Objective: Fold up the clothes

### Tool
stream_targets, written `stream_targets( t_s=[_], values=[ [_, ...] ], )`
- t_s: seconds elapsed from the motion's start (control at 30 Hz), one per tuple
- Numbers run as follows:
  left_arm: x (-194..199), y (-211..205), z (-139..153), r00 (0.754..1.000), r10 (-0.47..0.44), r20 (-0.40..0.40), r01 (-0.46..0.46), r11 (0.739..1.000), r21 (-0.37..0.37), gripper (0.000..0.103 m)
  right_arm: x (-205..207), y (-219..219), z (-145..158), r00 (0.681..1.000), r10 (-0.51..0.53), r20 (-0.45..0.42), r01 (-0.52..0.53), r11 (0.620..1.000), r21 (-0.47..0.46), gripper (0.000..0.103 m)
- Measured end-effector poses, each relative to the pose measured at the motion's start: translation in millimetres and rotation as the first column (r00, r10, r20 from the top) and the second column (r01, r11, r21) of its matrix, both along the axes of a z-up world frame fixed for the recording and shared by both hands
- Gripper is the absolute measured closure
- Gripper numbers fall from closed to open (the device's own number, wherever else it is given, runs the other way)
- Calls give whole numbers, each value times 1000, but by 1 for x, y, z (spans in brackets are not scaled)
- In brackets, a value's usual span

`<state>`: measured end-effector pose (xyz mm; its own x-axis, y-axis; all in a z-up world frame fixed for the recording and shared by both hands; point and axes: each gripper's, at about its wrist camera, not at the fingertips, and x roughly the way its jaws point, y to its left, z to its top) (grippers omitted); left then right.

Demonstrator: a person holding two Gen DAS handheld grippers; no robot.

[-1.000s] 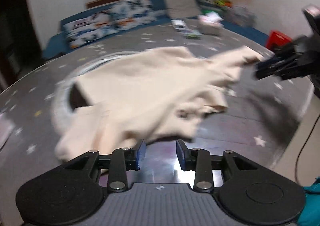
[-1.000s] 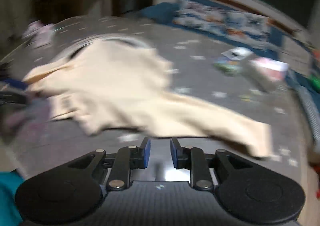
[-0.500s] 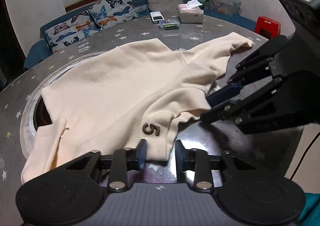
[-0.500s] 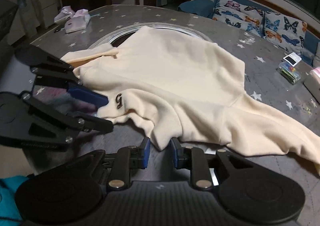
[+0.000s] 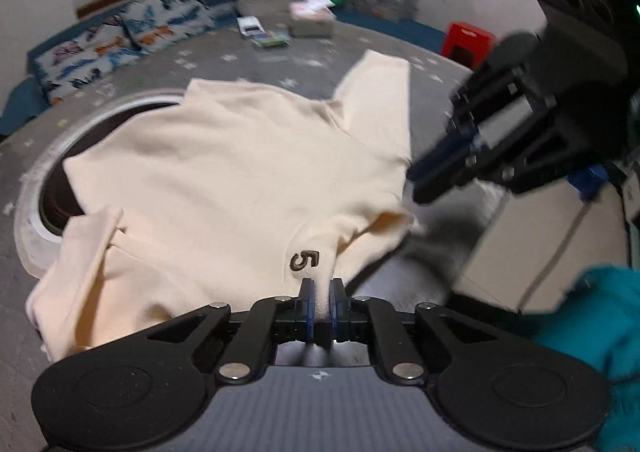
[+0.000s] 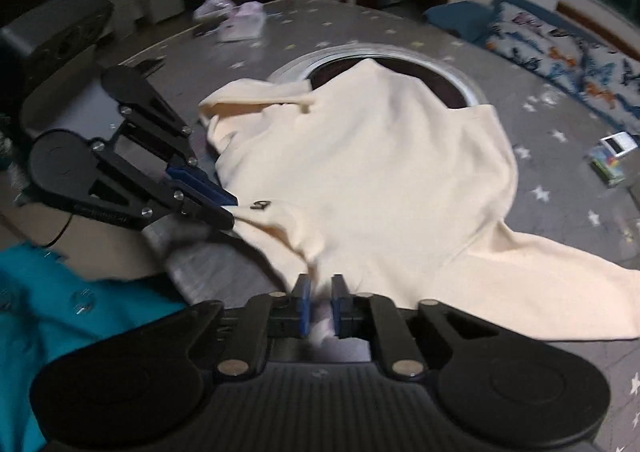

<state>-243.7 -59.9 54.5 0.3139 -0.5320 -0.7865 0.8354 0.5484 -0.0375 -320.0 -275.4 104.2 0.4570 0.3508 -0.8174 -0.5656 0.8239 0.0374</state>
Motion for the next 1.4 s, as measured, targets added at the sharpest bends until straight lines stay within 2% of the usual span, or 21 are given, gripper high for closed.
stream_targets(
  t_s=[0.03, 0.17, 0.27, 0.33, 0.43, 0.63, 0.73, 0.9, 0.97, 1.0, 1.03, 1.07, 1.13, 1.2, 1.33, 1.4],
  values=[
    [3, 1, 3, 1000, 7, 8, -7, 1000, -6, 92, 1, -2, 4, 1000, -2, 13, 2, 1000, 3, 86],
    [14, 2, 15, 998, 41, 41, -40, 999, -35, 91, 22, -17, 22, 994, -58, 96, 58, 998, 6, 83],
    [35, 1, 23, 990, 118, 79, -113, 991, -72, 91, 55, -31, 24, 980, -140, 139, 140, 990, 12, 83],
    [54, 1, 24, 980, 187, 71, -180, 978, -101, 91, 80, -40, 24, 967, -195, 162, 195, 981, 17, 82],
    [85, 4, 18, 959, 282, 33, -276, 953, -121, 90, 123, -50, 12, 951, -268, 155, 267, 963, 25, 82],
    [124, 15, -2, 921, 388, -37, -390, 917, -78, 87, 197, -56, -12, 936, -334, 115, 332, 943, 34, 81],
    [134, 25, -4, 907, 420, -43, -422, 904, -73, 80, 220, -52, -22, 933, -341, 119, 339, 940, 34, 69],
    [145, 39, -2, 883, 469, -33, -470, 880, -75, 69, 258, -44, -40, 926, -363, 107, 362, 932, 27, 69],
    [151, 42, -1, 871, 490, -22, -490, 869, -73, 60, 267, -42, -45, 925, -367, 99, 367, 930, 23, 72],
    [154, 43, 0, 865, 501, -16, -501, 862, -72, 59, 270, -41, -47, 925, -368, 96, 368, 930, 21, 76],
    [158, 44, 0, 860, 510, -14, -510, 857, -71, 59, 272, -40, -50, 926, -367, 88, 366, 930, 21, 90],
    [162, 45, 0, 855, 519, -15, -519, 852, -70, 59, 273, -40, -51, 927, -366, 84, 365, 931, 20, 97],
    [172, 47, 1, 839, 544, -19, -544, 836, -69, 59, 273, -40, -51, 924, -370, 101, 370, 929, 14, 100],
    [184, 48, 1, 820, 571, -24, -572, 818, -64, 58, 271, -42, -46, 908, -390, 154, 395, 919, -3, 100],
    [205, 46, -3, 787, 616, -22, -616, 786, -45, 58, 270, -54, -40, 859, -456, 234, 477, 878, -40, 100],
    [216, 42, -5, 774, 632, -21, -633, 774, -36, 58, 271, -61, -40, 838, -488, 242, 514, 856, -55, 97]
  ],
)
